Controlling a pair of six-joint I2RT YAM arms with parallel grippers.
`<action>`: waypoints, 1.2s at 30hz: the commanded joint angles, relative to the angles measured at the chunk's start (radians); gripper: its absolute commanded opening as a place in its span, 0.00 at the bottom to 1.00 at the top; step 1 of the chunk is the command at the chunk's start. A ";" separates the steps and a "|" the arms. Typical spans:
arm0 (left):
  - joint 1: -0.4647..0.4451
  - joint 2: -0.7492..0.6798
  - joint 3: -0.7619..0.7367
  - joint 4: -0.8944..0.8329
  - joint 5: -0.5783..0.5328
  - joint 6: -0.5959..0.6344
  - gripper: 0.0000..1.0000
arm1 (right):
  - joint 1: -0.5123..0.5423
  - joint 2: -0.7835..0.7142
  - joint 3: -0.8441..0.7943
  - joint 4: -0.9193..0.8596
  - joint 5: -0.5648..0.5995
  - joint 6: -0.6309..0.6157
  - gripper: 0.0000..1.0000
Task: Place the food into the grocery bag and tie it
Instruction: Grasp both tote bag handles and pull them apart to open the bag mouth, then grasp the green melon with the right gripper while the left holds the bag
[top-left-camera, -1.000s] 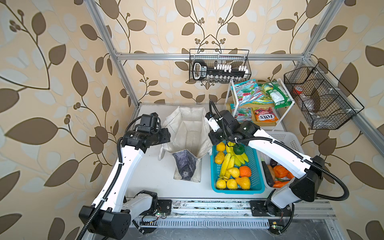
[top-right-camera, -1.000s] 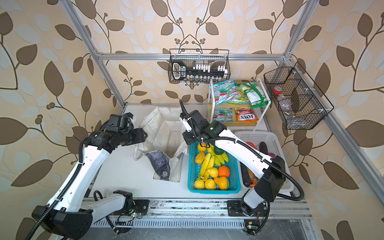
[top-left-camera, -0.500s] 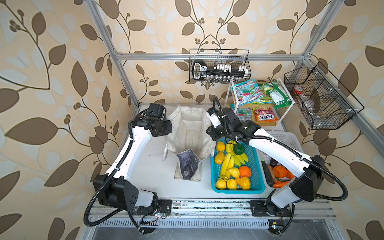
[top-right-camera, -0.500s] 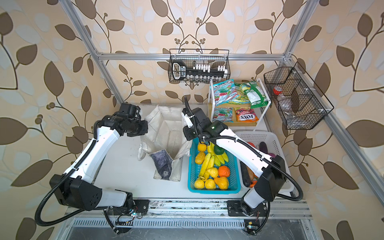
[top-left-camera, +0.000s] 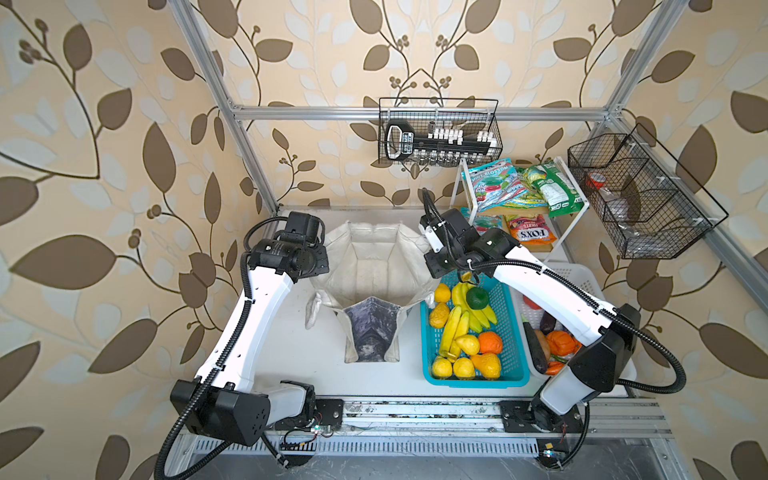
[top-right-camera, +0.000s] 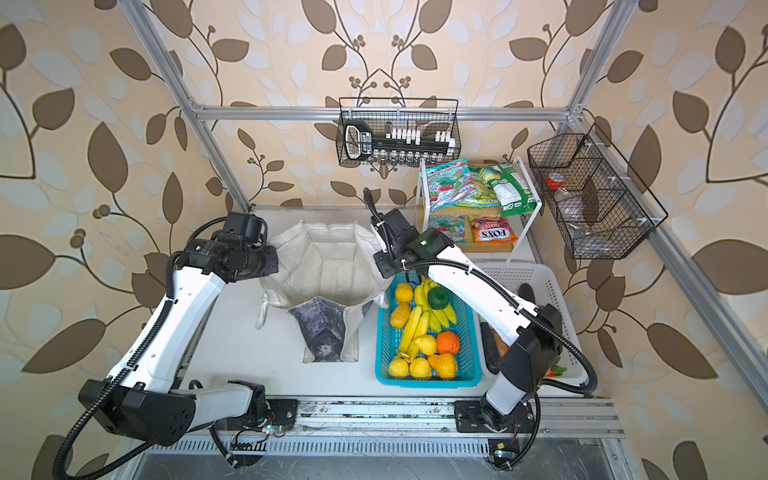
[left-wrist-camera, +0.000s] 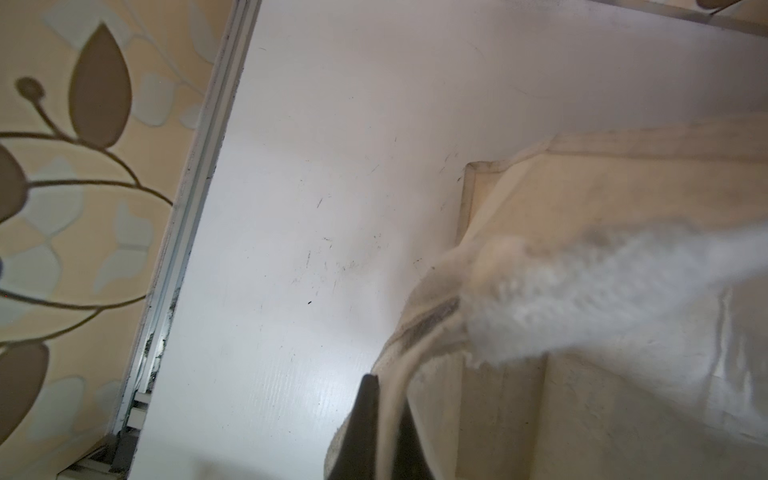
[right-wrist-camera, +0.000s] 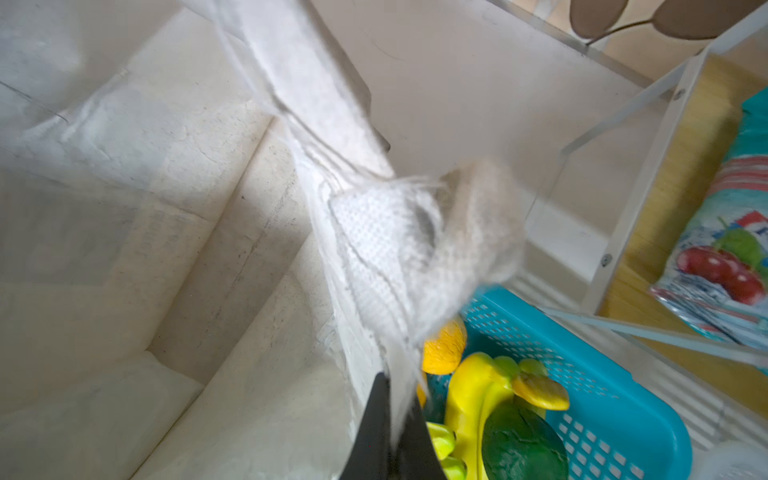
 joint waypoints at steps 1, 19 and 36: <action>0.005 -0.021 0.043 -0.048 -0.175 -0.002 0.00 | -0.002 -0.026 0.009 -0.094 0.035 -0.051 0.00; -0.015 -0.082 -0.171 0.233 0.235 -0.023 0.00 | 0.010 -0.109 -0.205 0.207 -0.100 0.029 0.10; 0.011 -0.093 -0.202 0.242 0.224 -0.010 0.00 | 0.023 -0.228 -0.322 0.292 -0.073 0.011 0.43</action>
